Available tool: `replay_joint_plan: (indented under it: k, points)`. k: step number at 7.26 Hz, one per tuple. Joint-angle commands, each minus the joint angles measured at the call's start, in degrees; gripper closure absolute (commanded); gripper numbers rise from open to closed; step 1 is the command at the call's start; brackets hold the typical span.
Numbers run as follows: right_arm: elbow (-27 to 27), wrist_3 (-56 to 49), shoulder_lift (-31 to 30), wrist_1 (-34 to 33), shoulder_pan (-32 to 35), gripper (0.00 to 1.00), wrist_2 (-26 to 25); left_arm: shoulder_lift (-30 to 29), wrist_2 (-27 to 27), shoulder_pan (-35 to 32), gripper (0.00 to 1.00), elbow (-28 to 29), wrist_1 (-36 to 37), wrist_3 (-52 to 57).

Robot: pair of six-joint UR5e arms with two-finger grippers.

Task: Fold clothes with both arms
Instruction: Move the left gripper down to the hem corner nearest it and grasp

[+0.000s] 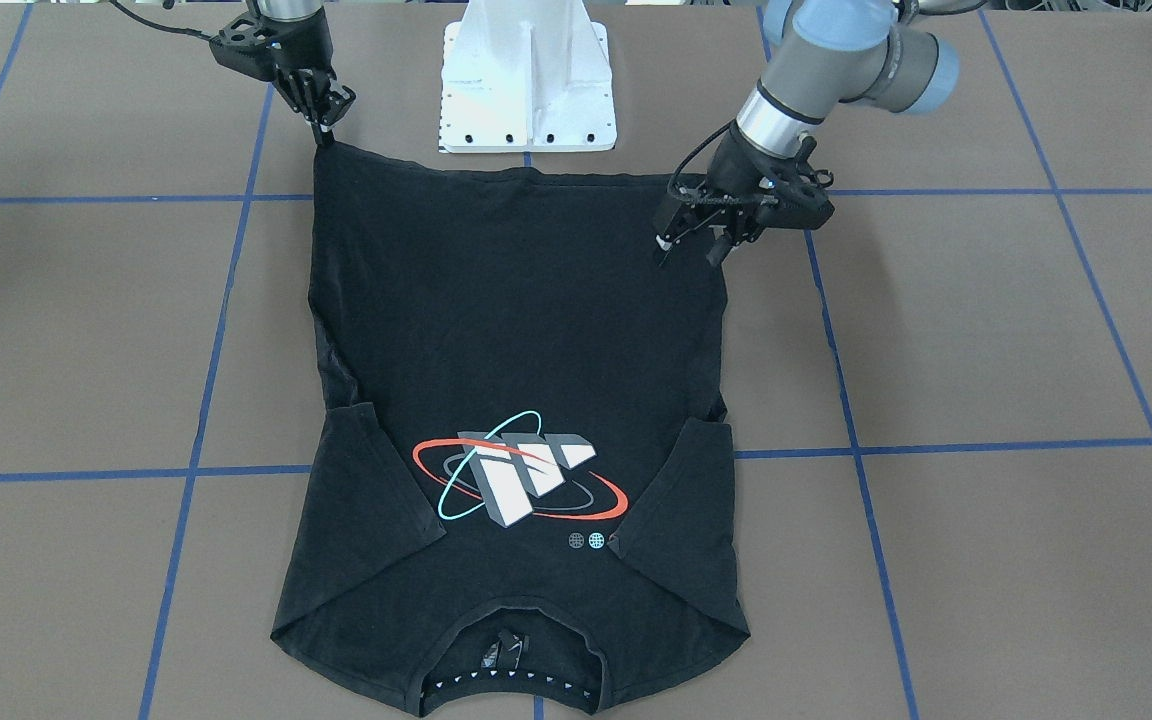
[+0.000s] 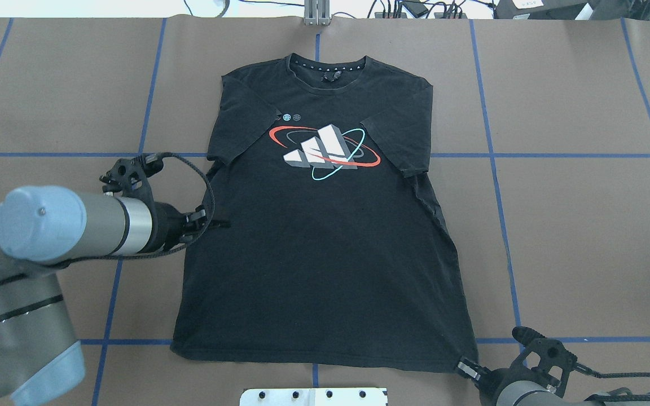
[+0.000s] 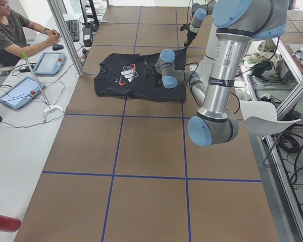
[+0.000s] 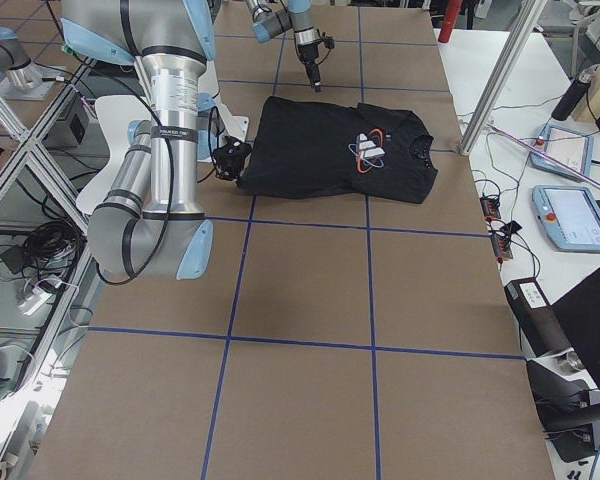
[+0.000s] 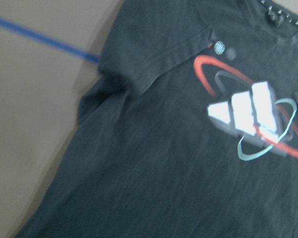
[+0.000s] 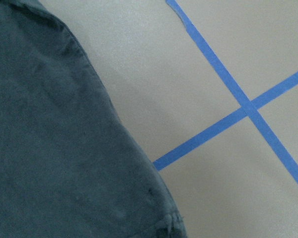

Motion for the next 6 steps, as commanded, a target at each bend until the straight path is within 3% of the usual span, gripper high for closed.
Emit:
replay_joint_plan:
  k: [1, 3, 6]
  points:
    - [-0.07, -0.07, 0.09, 0.03, 0.01, 1.0, 0.03, 4.39, 4.13, 6.25, 0.14, -3.22, 0.72, -2.94]
    - [0.02, -0.07, 0.26, 0.03, 0.01, 1.0, 0.03, 7.64, 9.81, 12.3, 0.18, -3.49, 0.63, -6.62]
    - [-0.07, -0.07, 0.44, 0.12, -0.08, 1.0, -0.05, 10.62, 10.2, 17.23, 0.21, -3.05, 0.72, -9.09]
